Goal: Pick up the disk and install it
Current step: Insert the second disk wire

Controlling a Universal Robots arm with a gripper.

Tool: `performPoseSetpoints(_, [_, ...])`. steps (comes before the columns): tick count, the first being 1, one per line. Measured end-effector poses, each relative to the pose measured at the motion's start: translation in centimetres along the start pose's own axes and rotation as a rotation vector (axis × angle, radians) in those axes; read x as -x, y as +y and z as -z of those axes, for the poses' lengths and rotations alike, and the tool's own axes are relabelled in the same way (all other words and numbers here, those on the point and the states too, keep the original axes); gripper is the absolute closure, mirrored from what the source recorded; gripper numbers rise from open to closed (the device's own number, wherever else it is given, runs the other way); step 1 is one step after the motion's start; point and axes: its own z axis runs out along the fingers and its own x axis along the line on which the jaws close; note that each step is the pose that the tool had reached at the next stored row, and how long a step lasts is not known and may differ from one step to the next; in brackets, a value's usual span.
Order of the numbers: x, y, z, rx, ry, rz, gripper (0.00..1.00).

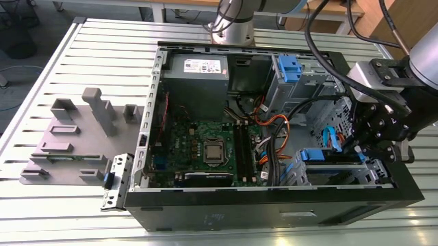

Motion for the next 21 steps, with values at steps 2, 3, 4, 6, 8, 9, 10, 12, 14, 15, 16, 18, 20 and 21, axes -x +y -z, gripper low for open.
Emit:
performPoseSetpoints(2, [-0.01, 0.0, -0.18, 0.0, 0.0002, 0.0, 0.83])
performPoseSetpoints(3, [-0.01, 0.0, -0.19, 0.0, 0.0003, 0.0, 0.83])
performPoseSetpoints(4, [-0.01, 0.0, -0.19, 0.0, 0.0004, 0.0, 0.83])
performPoseSetpoints(6, [-0.01, 0.0, -0.19, 0.0, 0.0004, 0.0, 0.83])
performPoseSetpoints(8, [-0.01, 0.0, -0.24, 0.0, 0.0, 0.0, 0.83])
performPoseSetpoints(9, [-0.01, 0.0, -0.34, 0.0, -0.0003, 0.0, 0.83])
performPoseSetpoints(10, [-0.02, 0.0, -0.41, 0.0, 0.0005, 0.0, 0.83])
performPoseSetpoints(12, [-0.02, 0.0, -0.46, 0.0, 0.001, 0.0, 0.83])
performPoseSetpoints(14, [-0.02, 0.0, -0.49, 0.0, 0.0006, 0.0, 0.83])
performPoseSetpoints(15, [-0.02, 0.0, -0.51, 0.0, 0.0003, 0.0, 0.83])
performPoseSetpoints(16, [-0.02, 0.0, -0.51, 0.0, 0.0003, 0.0, 0.83])
performPoseSetpoints(18, [-0.02, 0.0, -0.51, 0.0, 0.0004, 0.0, 0.83])
performPoseSetpoints(20, [-0.02, 0.0, -0.52, 0.0, 0.0003, 0.0, 0.83])
performPoseSetpoints(21, [-0.02, 0.0, -0.54, 0.0, -0.0001, 0.0, 0.83])
